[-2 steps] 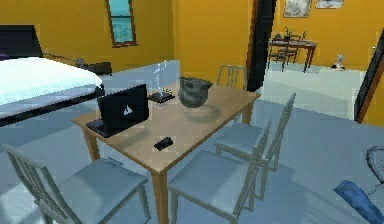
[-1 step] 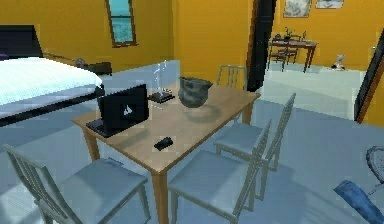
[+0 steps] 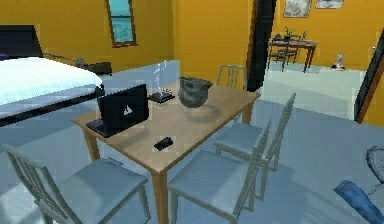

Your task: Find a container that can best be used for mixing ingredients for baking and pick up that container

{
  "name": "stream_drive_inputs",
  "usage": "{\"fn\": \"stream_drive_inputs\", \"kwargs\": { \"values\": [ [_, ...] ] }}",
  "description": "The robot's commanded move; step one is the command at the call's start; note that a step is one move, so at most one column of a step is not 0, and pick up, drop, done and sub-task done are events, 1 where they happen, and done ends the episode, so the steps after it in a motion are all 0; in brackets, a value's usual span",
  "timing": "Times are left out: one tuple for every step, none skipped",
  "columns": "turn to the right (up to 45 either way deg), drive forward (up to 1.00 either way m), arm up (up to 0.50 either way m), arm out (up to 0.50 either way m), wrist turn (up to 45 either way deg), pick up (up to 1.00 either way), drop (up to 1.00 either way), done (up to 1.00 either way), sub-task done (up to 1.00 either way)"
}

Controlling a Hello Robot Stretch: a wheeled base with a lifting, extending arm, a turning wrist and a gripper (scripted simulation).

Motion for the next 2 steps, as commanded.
{"fn": "stream_drive_inputs", "kwargs": {
  "values": [
    [0.0,0.00,0.10,0.00,0.0,0.00,0.00,0.00,0.00],
    [0.0,0.00,0.00,0.00,0.0,0.00,0.00,1.00,0.00]
  ]
}}
